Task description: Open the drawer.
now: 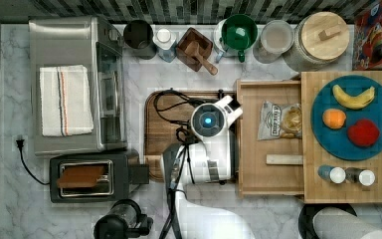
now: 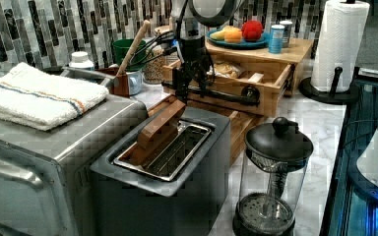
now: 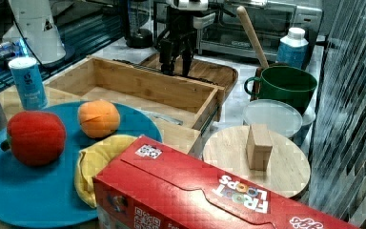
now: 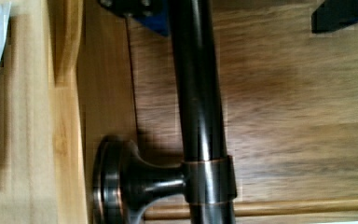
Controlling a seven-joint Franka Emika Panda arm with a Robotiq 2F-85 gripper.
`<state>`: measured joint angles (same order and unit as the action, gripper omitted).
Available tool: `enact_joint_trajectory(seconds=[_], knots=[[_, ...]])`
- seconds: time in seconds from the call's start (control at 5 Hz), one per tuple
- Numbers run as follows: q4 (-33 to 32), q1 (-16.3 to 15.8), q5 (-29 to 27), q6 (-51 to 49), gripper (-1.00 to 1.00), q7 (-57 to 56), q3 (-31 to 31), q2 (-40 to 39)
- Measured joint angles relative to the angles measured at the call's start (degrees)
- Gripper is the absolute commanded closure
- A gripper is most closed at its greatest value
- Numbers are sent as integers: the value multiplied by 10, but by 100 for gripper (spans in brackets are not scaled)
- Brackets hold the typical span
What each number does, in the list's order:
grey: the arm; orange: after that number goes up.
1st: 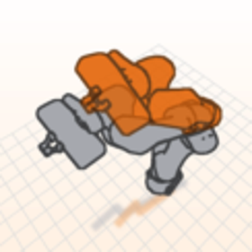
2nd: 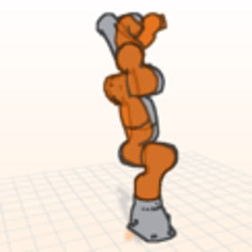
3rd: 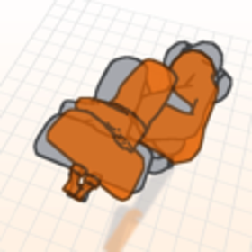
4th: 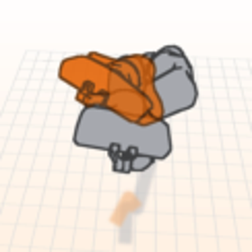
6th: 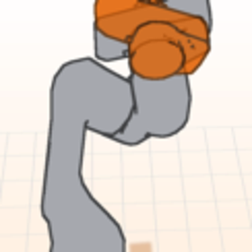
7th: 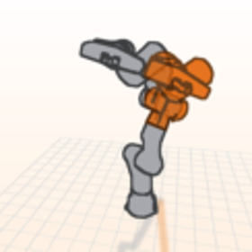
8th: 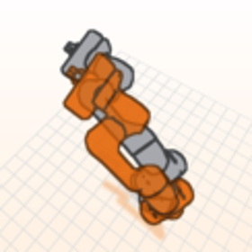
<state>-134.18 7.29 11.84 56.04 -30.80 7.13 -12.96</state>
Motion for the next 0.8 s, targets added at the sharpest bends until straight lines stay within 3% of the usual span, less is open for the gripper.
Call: enact_joint_trajectory(seconds=[0.8], knots=[[-1,0,-13,0,-100,28,13,5]])
